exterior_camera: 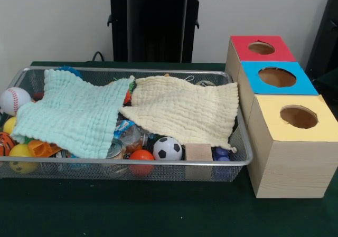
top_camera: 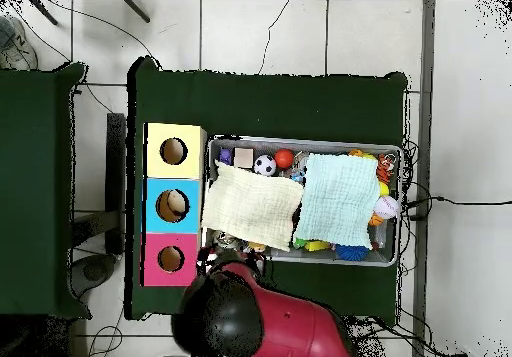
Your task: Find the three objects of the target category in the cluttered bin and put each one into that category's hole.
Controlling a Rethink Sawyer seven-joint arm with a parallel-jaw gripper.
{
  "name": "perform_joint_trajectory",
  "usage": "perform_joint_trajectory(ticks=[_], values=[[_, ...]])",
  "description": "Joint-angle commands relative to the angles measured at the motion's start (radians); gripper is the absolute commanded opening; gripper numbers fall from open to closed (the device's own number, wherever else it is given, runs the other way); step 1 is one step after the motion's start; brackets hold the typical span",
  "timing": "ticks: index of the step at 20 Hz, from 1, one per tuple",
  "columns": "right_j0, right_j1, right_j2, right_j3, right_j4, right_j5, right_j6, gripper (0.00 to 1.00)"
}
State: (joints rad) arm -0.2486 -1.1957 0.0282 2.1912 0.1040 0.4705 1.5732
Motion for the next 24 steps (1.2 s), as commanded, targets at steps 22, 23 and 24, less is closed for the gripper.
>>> perform_joint_trajectory(ticks=[22,23,24], values=[[-0.005,0.393,0.023,-0.181,-0.114,-0.241,0.115,1.0],[-0.006,0.401,0.026,-0.189,-0.112,-0.246,0.118,1.0],[-0.005,0.405,0.028,-0.197,-0.111,-0.243,0.118,1.0]])
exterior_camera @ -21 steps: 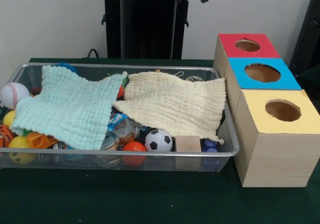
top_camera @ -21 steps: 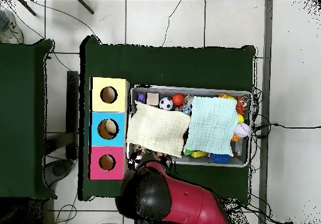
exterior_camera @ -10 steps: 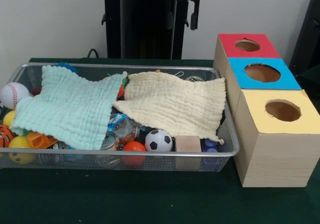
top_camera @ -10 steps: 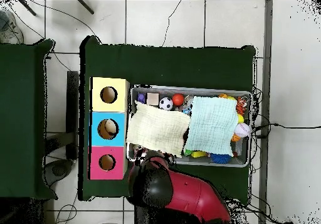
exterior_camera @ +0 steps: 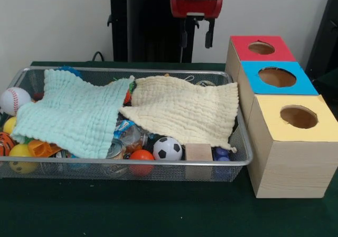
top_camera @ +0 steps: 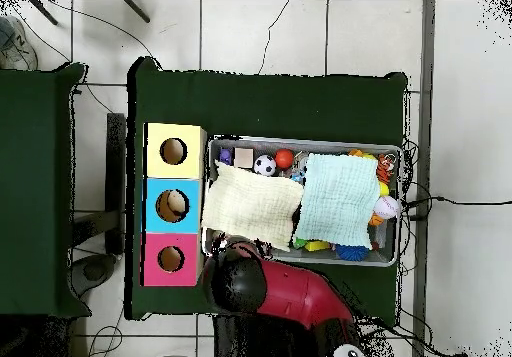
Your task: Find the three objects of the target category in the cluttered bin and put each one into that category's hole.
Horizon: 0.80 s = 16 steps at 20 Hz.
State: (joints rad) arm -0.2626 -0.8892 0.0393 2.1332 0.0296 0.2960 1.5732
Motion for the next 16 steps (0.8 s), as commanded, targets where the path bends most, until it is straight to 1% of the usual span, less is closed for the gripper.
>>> perform_joint_trajectory(ticks=[1,6,10,12,16], values=[[0.016,0.105,0.01,-0.155,-0.038,-0.06,0.117,1.0],[0.032,0.133,0.004,-0.199,-0.021,-0.06,0.133,1.0],[0.019,0.167,0.027,-0.221,0.001,-0.064,0.142,1.0],[0.019,0.168,0.028,-0.225,0.005,-0.042,0.143,1.0],[0.02,0.174,0.023,-0.269,0.005,-0.001,0.131,1.0]])
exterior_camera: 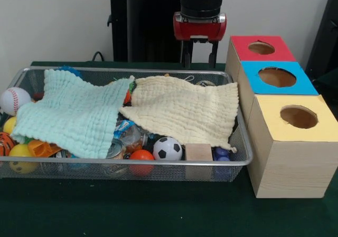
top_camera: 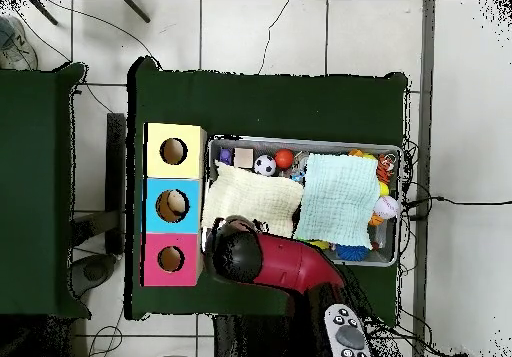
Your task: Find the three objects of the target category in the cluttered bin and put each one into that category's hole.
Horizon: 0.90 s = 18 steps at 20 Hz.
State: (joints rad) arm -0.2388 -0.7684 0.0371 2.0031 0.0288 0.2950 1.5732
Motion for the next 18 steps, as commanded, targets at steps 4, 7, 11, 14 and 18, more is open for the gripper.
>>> perform_joint_trajectory(ticks=[4,7,11,14,18], values=[[-0.03,0.075,0.05,-0.162,0.014,0.01,0.121,1.0],[-0.043,0.086,0.054,-0.182,0.01,0.026,0.107,1.0],[-0.069,0.119,0.069,-0.217,0.003,0.041,0.084,1.0],[-0.08,0.145,0.07,-0.233,-0.011,0.009,0.08,1.0],[-0.091,0.193,0.074,-0.274,-0.029,-0.002,0.064,1.0]])
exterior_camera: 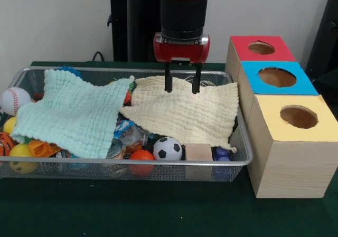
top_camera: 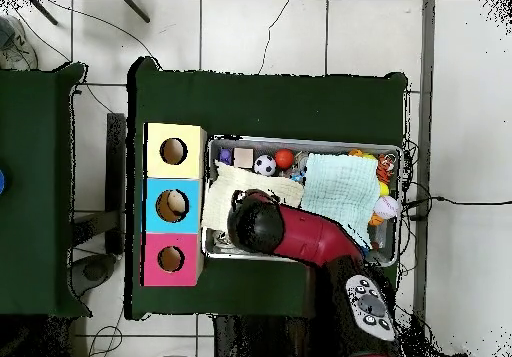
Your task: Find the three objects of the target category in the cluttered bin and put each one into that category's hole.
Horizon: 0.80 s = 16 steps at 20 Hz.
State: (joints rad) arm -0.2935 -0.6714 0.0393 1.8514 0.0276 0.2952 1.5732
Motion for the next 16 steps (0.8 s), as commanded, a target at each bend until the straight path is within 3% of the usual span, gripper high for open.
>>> perform_joint_trajectory(ticks=[1,11,16], values=[[-0.037,0.107,0.071,-0.135,-0.031,0.002,0.06,1.0],[-0.009,0.202,0.046,-0.202,-0.072,-0.019,0.049,1.0],[-0.02,0.226,0.099,-0.181,-0.065,-0.032,0.065,1.0]])
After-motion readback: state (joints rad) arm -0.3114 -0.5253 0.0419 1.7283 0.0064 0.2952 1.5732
